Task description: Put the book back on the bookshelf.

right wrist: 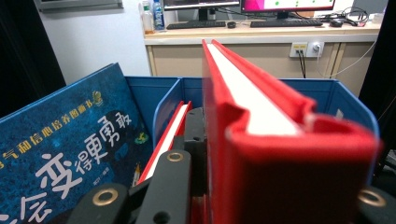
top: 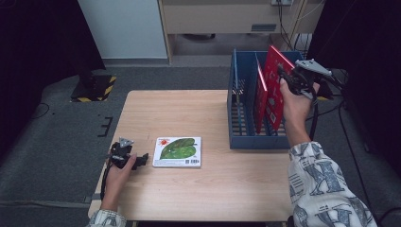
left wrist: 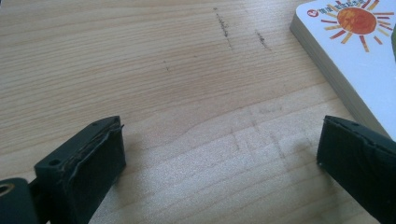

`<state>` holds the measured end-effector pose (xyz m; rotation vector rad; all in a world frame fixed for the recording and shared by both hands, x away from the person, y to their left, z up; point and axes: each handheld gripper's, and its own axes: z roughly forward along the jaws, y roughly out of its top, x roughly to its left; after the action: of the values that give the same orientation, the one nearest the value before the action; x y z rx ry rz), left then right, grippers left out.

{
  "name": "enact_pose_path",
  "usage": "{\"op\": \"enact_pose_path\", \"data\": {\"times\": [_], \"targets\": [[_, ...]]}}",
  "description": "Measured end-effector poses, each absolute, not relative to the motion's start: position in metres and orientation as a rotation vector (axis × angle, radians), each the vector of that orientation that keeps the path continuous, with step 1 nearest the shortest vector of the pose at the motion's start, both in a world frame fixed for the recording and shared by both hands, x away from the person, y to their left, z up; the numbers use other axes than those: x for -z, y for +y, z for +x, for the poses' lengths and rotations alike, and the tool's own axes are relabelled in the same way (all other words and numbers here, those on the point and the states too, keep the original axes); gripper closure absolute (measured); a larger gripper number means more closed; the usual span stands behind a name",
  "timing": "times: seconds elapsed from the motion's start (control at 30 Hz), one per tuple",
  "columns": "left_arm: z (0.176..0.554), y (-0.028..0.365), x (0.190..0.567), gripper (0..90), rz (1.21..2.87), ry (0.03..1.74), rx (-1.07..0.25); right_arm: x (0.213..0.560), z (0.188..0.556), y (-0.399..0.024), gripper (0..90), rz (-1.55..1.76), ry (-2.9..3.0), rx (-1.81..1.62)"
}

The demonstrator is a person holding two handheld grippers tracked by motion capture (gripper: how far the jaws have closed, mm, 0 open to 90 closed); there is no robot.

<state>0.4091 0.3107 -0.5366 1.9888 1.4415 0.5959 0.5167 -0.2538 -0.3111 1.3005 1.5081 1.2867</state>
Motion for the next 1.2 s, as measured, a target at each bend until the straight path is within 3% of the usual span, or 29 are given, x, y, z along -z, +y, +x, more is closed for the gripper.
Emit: {"op": "enact_pose_path", "data": {"times": [1.2], "targets": [[0.41, 0.31, 0.537, 0.4, 1.992, 1.438, -0.594, 0.353, 0.527, -0.244, 79.2, 1.304, 1.52, -1.253]]}}
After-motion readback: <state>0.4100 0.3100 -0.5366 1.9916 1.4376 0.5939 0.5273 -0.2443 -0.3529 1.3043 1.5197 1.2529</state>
